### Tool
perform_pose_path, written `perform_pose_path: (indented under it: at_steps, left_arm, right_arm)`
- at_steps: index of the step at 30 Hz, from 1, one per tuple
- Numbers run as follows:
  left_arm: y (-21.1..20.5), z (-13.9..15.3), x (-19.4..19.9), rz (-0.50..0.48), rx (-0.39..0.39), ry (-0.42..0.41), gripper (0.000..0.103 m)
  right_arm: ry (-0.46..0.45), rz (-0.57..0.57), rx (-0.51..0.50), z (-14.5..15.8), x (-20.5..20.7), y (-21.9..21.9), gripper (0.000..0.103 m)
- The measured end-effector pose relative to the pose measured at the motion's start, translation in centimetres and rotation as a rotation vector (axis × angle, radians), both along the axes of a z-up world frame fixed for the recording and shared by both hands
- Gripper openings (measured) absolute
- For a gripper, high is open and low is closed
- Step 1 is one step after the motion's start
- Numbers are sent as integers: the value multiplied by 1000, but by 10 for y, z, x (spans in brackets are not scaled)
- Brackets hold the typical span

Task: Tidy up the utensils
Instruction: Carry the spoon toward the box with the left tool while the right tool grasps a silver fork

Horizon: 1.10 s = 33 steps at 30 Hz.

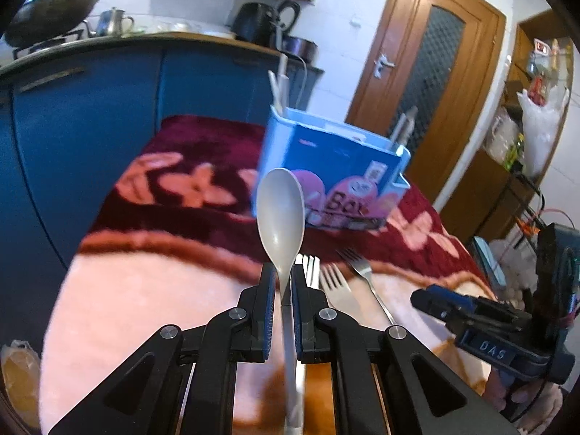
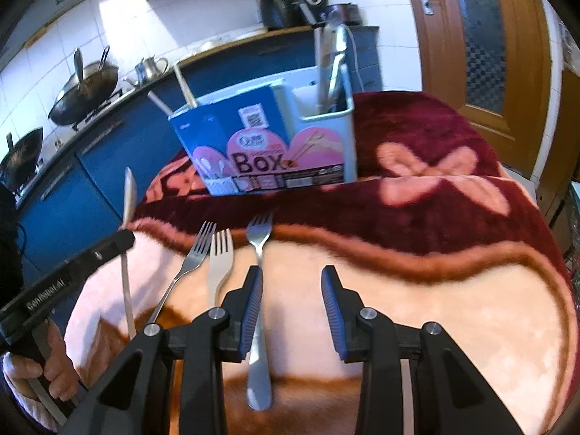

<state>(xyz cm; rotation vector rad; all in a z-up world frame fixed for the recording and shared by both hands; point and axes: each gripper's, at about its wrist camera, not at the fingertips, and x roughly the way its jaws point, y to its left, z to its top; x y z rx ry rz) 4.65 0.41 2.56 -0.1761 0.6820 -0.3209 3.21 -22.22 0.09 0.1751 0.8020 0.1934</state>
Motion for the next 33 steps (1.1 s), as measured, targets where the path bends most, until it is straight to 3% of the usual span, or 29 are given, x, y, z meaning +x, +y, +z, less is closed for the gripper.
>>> perform_pose_path:
  at_steps: [9,15,28,30,32,33]
  left_arm:
    - [21,2,1,32,-42,-31,8]
    - [25,2,1,35,-51,-39,8]
    - [24,0,6,30,-52,-38,8]
    - [23,0,6,29,-50,-39,8]
    - [22,0,6,28,-50,-41,8]
    - [21,1,5,28,-49,-42,8]
  right_arm:
    - [58,70,-78,-7,29,29,36]
    - [79,77,-73,-10,48,30,36]
    - [156,123,106,-16,78,19,38]
    - [164,128,119,-15,81,18,33]
    - [164,137,118,-15,81,18,15]
    - [164,142,123,-14,81,18,13]
